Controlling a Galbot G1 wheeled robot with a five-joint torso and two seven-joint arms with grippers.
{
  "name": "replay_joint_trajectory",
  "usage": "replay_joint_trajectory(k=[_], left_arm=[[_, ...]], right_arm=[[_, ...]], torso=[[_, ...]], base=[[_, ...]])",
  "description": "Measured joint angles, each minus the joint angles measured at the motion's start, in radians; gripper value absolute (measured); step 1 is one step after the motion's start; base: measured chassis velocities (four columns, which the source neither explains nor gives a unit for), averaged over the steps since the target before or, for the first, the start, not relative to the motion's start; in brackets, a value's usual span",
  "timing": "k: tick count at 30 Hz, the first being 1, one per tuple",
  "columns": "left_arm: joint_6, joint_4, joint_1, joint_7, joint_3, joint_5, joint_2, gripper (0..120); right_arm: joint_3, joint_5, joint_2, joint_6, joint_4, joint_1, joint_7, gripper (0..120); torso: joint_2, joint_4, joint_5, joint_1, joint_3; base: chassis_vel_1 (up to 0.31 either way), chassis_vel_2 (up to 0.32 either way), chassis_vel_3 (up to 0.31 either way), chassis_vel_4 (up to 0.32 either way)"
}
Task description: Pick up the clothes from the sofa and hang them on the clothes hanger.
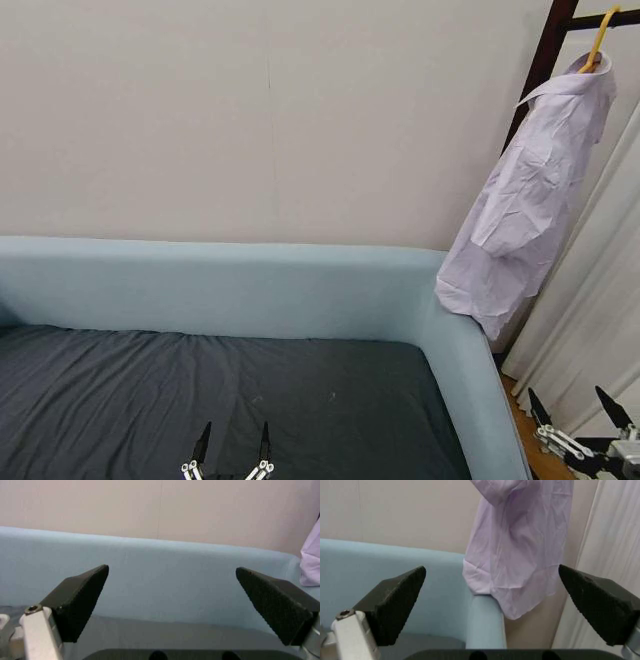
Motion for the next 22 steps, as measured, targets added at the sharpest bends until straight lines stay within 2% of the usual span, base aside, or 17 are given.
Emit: replay_joint_trajectory(k=[13,22], left_arm=[[-0.023,0.007,0.006,-0.004,-0.013,0.015,0.001,100],[-0.023,0.017,-0.002,-0.007,-0.014,0.015,-0.001,100]], right_arm=[[-0.015,-0.058,0.041,0.085,-0.030,-0.046,-0.021,100],[-0.039,-0.073,0.061,0.092,-0.030,-0.048,-0.022,100]], torso=[[0.000,0.0001,-0.0006,0.000,0.000],[0.000,0.0000,-0.0003,0.000,0.000]], base=[[0.000,0.000,0.000,0.000],[0.000,0.000,0.000,0.000]])
